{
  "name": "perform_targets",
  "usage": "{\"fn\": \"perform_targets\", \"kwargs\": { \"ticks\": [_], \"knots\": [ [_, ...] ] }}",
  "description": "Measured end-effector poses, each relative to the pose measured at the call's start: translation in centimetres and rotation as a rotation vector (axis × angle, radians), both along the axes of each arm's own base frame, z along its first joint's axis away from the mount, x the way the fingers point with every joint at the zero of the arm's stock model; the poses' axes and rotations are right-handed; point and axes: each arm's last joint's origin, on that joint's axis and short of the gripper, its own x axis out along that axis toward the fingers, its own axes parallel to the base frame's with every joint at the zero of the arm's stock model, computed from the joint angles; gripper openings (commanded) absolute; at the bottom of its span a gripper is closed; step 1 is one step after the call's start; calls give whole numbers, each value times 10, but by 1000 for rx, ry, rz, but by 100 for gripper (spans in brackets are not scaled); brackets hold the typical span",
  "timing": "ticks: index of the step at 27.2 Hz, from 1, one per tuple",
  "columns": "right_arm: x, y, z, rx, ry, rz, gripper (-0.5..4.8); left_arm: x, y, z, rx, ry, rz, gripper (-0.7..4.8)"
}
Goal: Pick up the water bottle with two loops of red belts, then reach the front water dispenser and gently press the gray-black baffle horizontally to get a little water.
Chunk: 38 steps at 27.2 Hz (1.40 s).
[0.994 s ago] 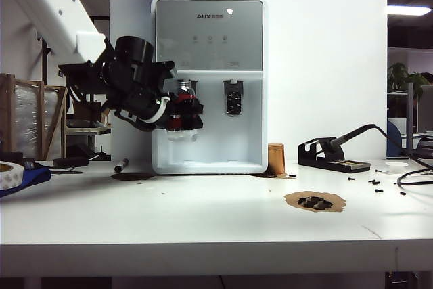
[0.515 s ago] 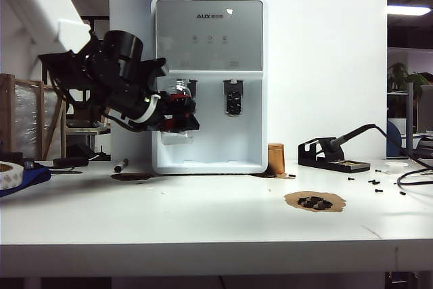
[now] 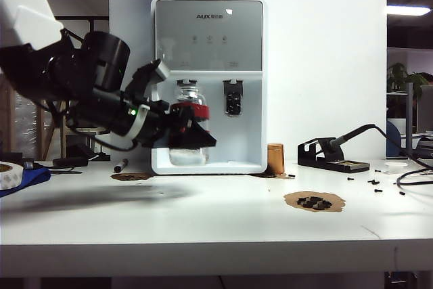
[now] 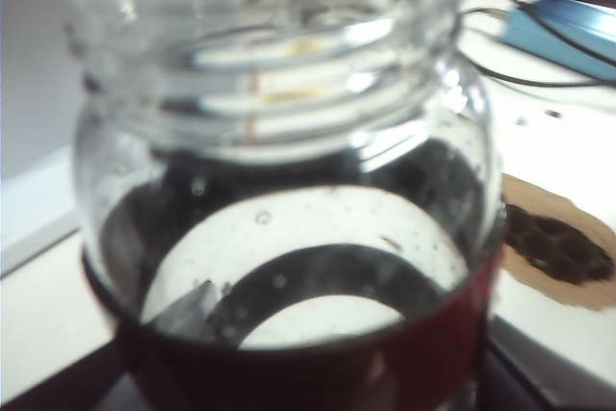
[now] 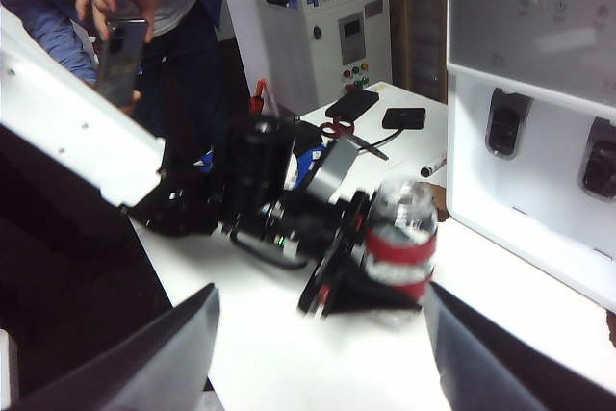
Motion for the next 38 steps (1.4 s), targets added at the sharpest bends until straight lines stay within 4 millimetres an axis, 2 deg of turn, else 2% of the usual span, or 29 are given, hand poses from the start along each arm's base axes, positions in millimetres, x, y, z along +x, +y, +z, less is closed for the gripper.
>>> {"fn": "perform_targets", "kwargs": {
  "ticks": [4,11,18,23,29,38],
  "knots": [
    [-7,-1,4,1,-7,0,346,-14,-3,-9,-12,-33,-48,-5],
    [-16,-2,9,3,-20,0,346,-30,-14,-11,-61,-75,-176,-5],
    [-27,-4,13,2,-21,-4,346,-51,-29,-22,-57,-36,-258,-4],
    [-29,-4,12,-1,-4,-3,346,-59,-28,-33,-36,-23,-270,-4],
    [-31,-5,11,-20,9,-47,346,-62,-27,-45,-6,-19,-284,-4],
    [-54,-11,17,-89,-31,-169,346,-62,-27,-55,9,-67,-307,-4]
  ]
}}
